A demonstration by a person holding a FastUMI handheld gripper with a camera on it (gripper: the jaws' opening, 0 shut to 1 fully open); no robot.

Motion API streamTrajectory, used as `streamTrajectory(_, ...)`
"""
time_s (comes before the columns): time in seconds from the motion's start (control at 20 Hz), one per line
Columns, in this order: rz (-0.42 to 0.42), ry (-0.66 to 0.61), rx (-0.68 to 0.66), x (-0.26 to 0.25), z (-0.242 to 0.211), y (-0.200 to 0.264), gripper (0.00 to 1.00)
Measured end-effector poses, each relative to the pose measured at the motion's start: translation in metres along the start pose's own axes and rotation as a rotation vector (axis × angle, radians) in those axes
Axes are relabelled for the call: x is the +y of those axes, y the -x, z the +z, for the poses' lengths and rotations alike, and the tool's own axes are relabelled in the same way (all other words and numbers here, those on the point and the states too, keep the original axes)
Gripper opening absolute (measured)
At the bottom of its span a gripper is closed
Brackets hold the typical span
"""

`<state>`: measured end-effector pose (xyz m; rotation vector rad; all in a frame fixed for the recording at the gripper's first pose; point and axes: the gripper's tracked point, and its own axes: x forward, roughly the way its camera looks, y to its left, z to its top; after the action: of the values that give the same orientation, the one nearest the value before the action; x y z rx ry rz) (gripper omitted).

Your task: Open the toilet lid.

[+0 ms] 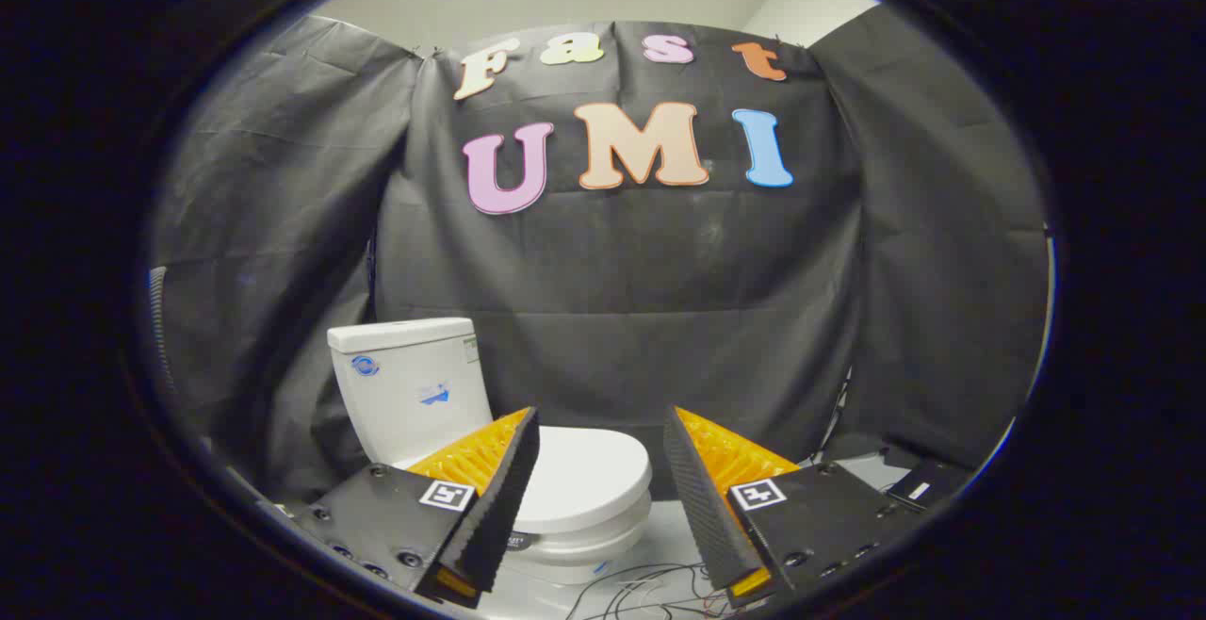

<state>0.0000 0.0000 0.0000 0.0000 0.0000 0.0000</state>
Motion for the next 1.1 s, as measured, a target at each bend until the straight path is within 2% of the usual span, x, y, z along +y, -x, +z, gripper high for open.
streamTrajectory(0.15,0.012,0.008,0.022,0.004,-0.005,-0.025,0.84)
streamTrajectory(0.3,0.077,-0.022,-0.001,0.020,0.003,-0.044,0.82)
streamTrajectory(0.45,0.046,-0.020,-0.018,0.024,0.011,-0.061,0.76)
streamTrajectory(0.6,-0.100,-0.051,-0.060,0.018,0.014,-0.061,0.71)
streamTrajectory(0.75,-0.105,-0.041,-0.152,0.049,0.020,-0.050,0.66)
streamTrajectory(0.85,-0.168,-0.024,-0.173,0.047,0.018,-0.048,0.63)
streamTrajectory(1.0,-0.328,-0.019,-0.194,0.030,0.017,-0.038,0.59)
streamTrajectory(1.1,-0.510,-0.034,-0.188,0.001,0.014,-0.026,0.59)
